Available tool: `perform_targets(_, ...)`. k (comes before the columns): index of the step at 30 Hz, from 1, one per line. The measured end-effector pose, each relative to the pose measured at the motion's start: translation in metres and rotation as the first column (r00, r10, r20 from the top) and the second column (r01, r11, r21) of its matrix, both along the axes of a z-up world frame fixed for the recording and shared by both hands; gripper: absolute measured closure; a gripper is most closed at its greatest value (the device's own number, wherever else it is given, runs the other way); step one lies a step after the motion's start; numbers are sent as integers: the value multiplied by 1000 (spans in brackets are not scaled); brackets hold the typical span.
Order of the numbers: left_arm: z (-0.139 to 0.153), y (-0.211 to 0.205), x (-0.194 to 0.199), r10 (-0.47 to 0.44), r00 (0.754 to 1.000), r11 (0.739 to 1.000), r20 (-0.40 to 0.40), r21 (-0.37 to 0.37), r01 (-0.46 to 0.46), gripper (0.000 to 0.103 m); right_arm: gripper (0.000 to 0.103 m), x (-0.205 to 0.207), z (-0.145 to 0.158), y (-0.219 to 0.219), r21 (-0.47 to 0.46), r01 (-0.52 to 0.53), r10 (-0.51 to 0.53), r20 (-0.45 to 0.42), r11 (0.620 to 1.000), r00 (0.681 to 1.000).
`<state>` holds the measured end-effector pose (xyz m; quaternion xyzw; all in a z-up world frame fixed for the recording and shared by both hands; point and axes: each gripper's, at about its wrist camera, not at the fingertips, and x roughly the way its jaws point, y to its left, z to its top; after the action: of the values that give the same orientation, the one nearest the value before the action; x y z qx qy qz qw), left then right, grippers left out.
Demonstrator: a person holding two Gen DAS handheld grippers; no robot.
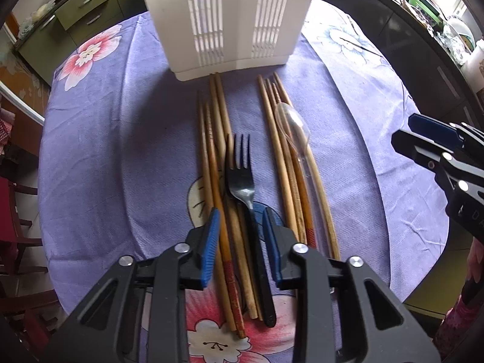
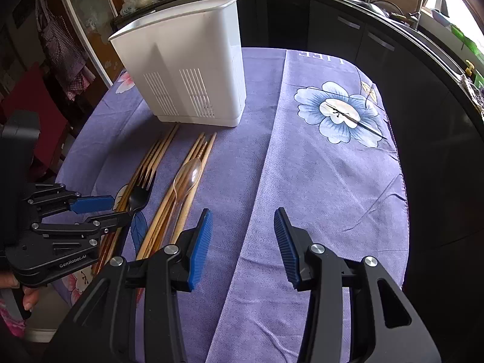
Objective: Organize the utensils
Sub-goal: 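Lower the left tool onto the black fork and close on it, then lower the right tool onto the clear plastic spoon and close on it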
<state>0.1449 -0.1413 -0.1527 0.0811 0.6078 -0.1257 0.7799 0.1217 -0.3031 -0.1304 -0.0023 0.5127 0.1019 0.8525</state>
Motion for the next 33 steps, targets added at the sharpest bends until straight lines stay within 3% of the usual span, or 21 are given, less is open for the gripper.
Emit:
perform_targets(8,-10,-12,2,-6,1000,1000,-21,29,7,85,60,-4,1,-12,11,17,-17,11,1000,1000)
perform_targets(12,-10,-14,4,-5,1000,1000,-23,31,6,95,60,-5,1,-14,7,18,-18,15,1000,1000)
perform_targets(20,-12,-15,10,-7,1000,999,-8,35,8,96,60,-4,-5,-7,-6,1,-1,-2,1000,1000)
perform_targets(27,6,-7,3,-9,999,1000,36,4,9,97,60,0,-12,7,-5,-20,20,-34,1000,999)
perform_targets(33,12,-2,1,-10,999,1000,48,0,10,98,73,11,-21,37,12,-74,75,-87,997,993)
